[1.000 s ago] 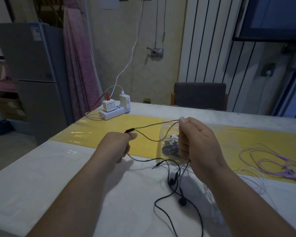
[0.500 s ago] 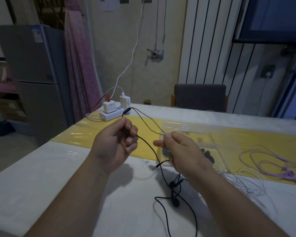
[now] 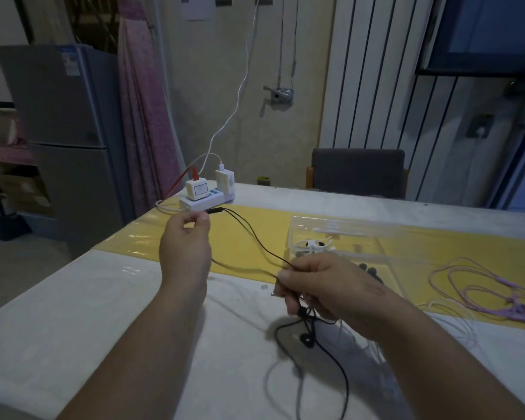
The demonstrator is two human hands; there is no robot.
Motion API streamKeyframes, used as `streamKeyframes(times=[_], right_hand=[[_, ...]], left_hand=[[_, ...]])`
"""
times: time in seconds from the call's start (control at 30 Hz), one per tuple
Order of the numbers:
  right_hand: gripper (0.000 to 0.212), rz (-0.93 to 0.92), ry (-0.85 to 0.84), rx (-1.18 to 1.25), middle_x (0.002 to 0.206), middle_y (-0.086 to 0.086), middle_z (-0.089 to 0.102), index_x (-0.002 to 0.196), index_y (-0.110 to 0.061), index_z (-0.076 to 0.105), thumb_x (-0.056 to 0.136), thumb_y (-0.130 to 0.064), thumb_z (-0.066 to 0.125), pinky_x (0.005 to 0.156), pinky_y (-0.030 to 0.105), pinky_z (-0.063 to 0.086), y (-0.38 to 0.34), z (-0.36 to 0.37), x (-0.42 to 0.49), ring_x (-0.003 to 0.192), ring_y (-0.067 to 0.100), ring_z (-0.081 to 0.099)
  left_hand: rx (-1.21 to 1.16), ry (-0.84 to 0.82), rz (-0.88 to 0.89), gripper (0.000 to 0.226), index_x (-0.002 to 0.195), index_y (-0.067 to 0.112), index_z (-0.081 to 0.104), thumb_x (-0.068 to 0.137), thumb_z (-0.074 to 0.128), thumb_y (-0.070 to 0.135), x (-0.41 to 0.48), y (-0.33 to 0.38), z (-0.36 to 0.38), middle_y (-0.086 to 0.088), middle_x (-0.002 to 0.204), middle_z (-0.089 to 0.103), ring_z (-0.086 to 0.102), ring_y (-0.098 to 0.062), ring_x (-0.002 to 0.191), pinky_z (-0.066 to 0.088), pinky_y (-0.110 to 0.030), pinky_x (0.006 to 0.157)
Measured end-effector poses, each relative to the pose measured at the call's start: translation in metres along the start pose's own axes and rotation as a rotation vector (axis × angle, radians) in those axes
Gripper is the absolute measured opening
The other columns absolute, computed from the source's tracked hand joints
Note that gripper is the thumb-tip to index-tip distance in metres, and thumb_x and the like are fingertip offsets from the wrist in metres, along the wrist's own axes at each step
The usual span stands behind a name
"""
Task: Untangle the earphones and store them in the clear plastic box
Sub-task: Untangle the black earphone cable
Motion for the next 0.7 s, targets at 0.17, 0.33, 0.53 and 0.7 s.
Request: streamKeyframes(times=[0.17,0.33,0.53,0.7], right_hand=[[0.027,-0.126,0.119,0.12,0.068,0.0,0.067,0.08,-0.017,0.067,0.1,-0.022,0.05,0.042,0.018,0.025,-0.004,-0.001,0.005,0.044,0.006,0.032],[0.026,-0.157,0.162,0.172,0.068,0.0,0.066,0.083,-0.015,0.066,0.1,-0.022,0.049,0.043,0.02,0.024,-0.003,-0.003,0.004,0.045,0.007,0.029],[0.026,-0.167,0.141,0.271,0.066,0.002,0.065,0.084,-0.012,0.065,0.101,-0.02,0.047,0.041,0.019,0.02,-0.008,-0.007,0.002,0.042,0.005,0.029],[0.025,-0.14,0.142,0.236,0.07,0.005,0.068,0.086,-0.011,0.068,0.1,-0.023,0.051,0.04,0.019,0.023,-0.005,-0.008,0.004,0.043,0.007,0.028]], left_hand=[[0.168,-0.028,0.519,0.027,0.093,0.023,0.056,0.075,0.067,0.007,-0.018,0.023,-0.001,0.01,0.093,0.05,0.049,-0.014,0.083,0.042,-0.026,0.07],[0.219,-0.554,0.853,0.017,0.082,0.029,0.07,0.084,0.055,0.036,-0.039,0.025,0.022,0.012,0.086,0.063,0.054,-0.013,0.093,0.036,-0.025,0.083],[0.349,-0.635,0.805,0.021,0.097,0.04,0.065,0.082,0.056,0.049,-0.033,0.014,0.03,0.018,0.092,0.062,0.051,-0.008,0.099,0.036,-0.021,0.086],[0.284,-0.695,0.614,0.013,0.076,0.037,0.064,0.086,0.055,0.038,-0.034,0.01,0.035,0.013,0.083,0.064,0.056,-0.007,0.089,0.04,-0.025,0.077]])
Point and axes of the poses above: each hand's wrist, its own x-axis towards the middle knuckle, its own z-axis out of the palm, y = z × x, the point moved 4 cm from there along x, towards the middle knuckle
